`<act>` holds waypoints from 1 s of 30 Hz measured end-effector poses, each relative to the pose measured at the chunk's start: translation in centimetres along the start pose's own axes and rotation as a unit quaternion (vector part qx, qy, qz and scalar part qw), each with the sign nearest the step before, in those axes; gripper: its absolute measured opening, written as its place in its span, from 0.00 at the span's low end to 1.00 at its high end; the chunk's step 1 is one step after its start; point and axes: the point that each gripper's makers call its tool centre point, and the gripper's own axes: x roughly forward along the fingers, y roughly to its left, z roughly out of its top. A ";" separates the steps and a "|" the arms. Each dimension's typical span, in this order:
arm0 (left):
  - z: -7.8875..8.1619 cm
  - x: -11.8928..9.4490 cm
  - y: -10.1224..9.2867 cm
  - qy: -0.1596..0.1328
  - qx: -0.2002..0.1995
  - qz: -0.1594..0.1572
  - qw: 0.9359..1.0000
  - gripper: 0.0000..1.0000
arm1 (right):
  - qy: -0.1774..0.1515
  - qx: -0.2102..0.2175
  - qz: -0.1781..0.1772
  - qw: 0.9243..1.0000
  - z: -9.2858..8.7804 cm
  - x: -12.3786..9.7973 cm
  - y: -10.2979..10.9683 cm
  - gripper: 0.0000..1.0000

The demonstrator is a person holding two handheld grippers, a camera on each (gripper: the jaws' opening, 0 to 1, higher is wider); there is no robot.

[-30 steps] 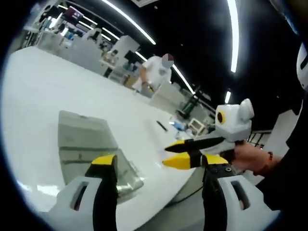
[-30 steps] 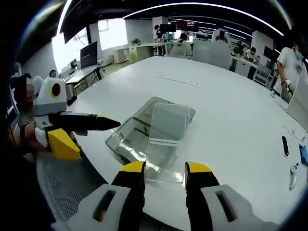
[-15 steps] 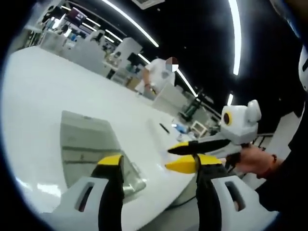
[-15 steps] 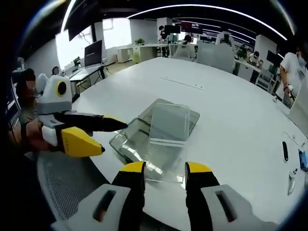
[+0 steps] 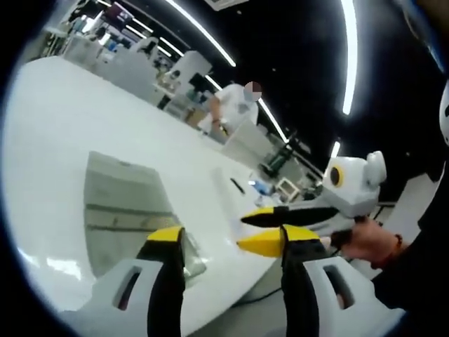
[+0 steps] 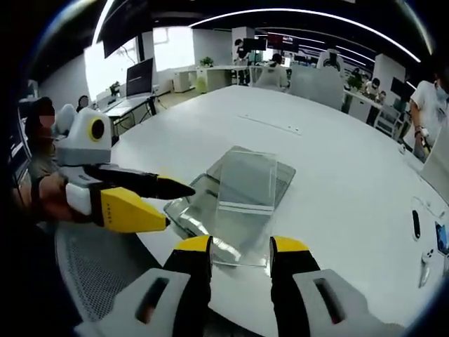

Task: Insert the divider into the dual guide fixture by aligning both edges with the guide slots and pushing it downward to the bottom, including one-sided entry, uneven engagement, binding, and posture correction.

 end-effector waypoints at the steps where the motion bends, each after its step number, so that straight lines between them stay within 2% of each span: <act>1: 0.0 0.0 0.0 -0.001 -0.003 -0.001 1.000 0.51 | -0.001 0.000 0.001 1.000 0.0 0.0 0.1 0.28; 11: 0.3 0.0 0.2 -0.003 -0.014 -0.001 1.000 0.46 | -0.006 -0.011 0.008 1.000 0.6 0.0 0.5 0.28; 18: 0.0 0.1 0.0 -0.001 -0.023 -0.007 1.000 0.41 | -0.008 -0.019 0.012 1.000 1.0 0.0 1.1 0.28; 30: 0.4 0.0 0.2 -0.012 -0.044 -0.009 0.999 0.33 | -0.009 -0.029 0.021 0.999 1.3 0.1 2.1 0.28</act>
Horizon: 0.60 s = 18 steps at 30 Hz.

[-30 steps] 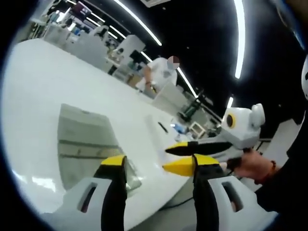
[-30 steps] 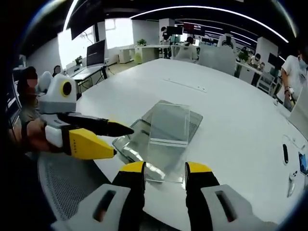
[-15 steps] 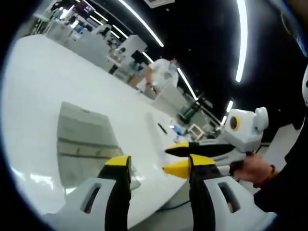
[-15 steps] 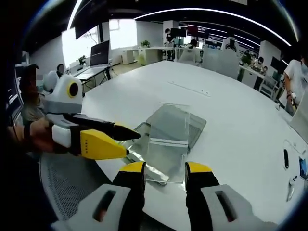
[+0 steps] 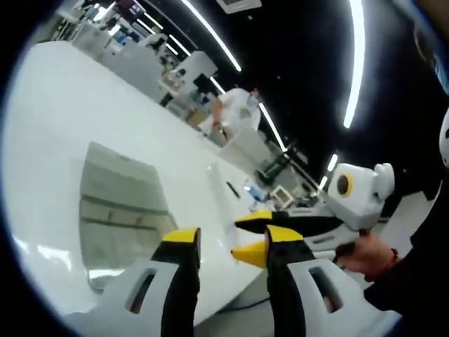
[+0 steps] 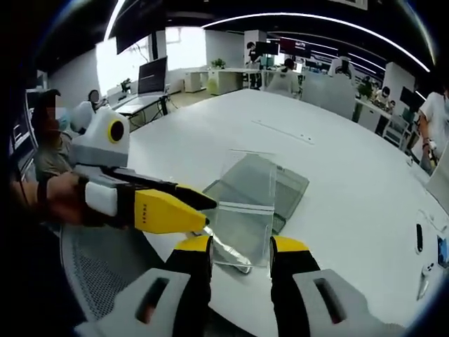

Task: Insert the divider into the dual guide fixture by aligning both edges with the guide slots and pushing it downward to the bottom, including one-sided entry, uneven engagement, binding, and posture correction.

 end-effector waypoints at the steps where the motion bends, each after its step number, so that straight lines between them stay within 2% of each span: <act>1: 0.0 0.0 0.0 0.000 0.000 -0.001 1.000 0.32 | 0.000 -0.001 0.001 1.000 0.1 0.0 0.1 0.28; 13: -0.1 0.0 0.3 0.000 -0.012 0.000 1.000 0.26 | 0.000 -0.007 0.008 1.000 0.2 0.1 0.9 0.28; 18: 0.0 -0.1 0.9 -0.006 -0.032 0.005 0.999 0.20 | 0.000 -0.008 0.008 1.000 0.2 0.1 0.9 0.28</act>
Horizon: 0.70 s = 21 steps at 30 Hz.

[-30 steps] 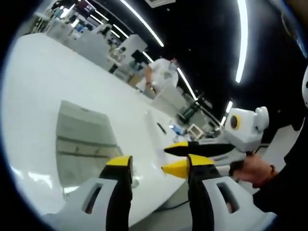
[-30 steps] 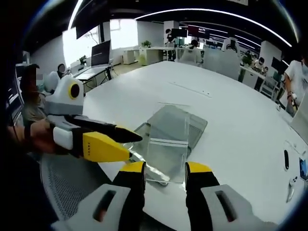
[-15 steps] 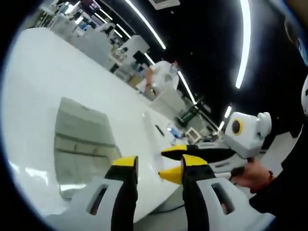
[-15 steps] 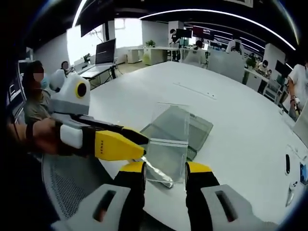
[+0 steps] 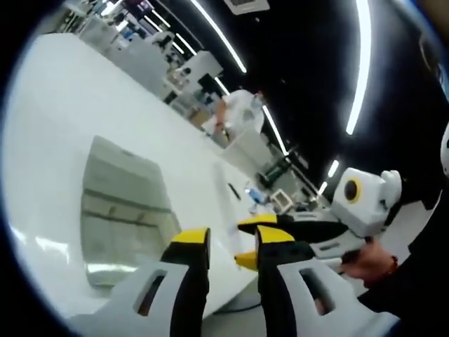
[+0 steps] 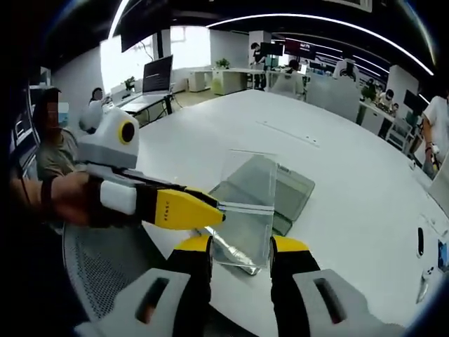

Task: Insert the divider into the dual guide fixture by aligning both edges with the guide slots and pushing it downward to the bottom, including one-sided entry, uneven engagement, binding, and posture correction.

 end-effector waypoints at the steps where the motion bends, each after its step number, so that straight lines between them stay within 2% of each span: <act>1: 0.1 0.0 0.0 -0.003 -0.002 -0.001 1.000 0.19 | 0.000 0.000 0.000 1.000 0.0 0.0 0.0 0.28; 10: 0.3 -0.1 0.2 -0.006 -0.022 0.001 1.000 0.12 | -0.002 -0.002 0.002 1.000 0.2 0.0 0.2 0.28; 21: 0.5 -0.1 0.1 -0.011 -0.047 0.000 0.999 0.08 | -0.002 -0.007 0.004 1.000 0.4 0.0 0.4 0.28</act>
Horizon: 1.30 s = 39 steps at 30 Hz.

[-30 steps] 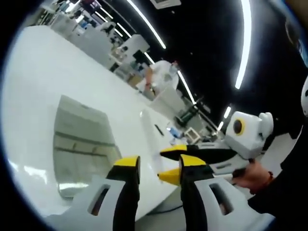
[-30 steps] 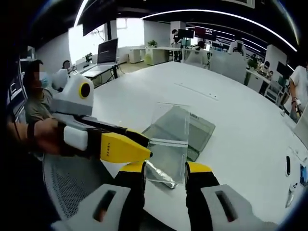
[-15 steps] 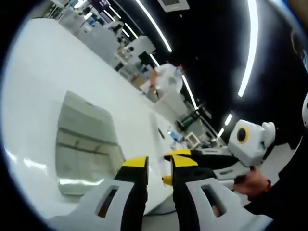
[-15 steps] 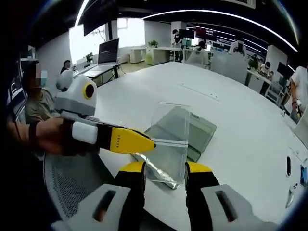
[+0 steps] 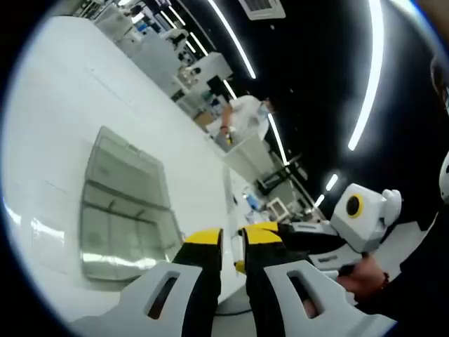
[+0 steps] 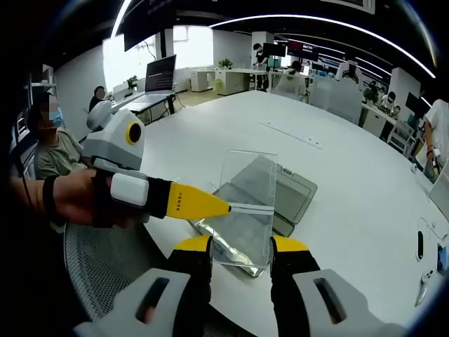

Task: Insert the divider into the dual guide fixture by aligning both edges with the guide slots and pushing it downward to the bottom, including one-sided entry, uneven engagement, binding, and posture correction.

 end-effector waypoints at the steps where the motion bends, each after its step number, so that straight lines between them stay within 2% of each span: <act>1: 0.0 0.0 0.1 0.000 -0.001 0.002 1.000 0.08 | 0.001 0.003 0.005 1.000 0.0 0.0 0.2 0.28; 19: 0.1 0.0 0.2 -0.004 -0.028 -0.002 1.000 0.03 | 0.001 0.003 0.008 1.000 0.0 0.1 0.5 0.28; 29: 0.1 0.1 0.1 -0.007 -0.028 -0.005 1.000 0.03 | -0.001 0.013 0.006 1.000 0.2 0.1 0.4 0.28; 39: 0.3 0.2 -0.1 -0.014 -0.027 -0.007 1.000 0.03 | -0.006 0.043 0.017 0.999 0.3 0.1 0.5 0.28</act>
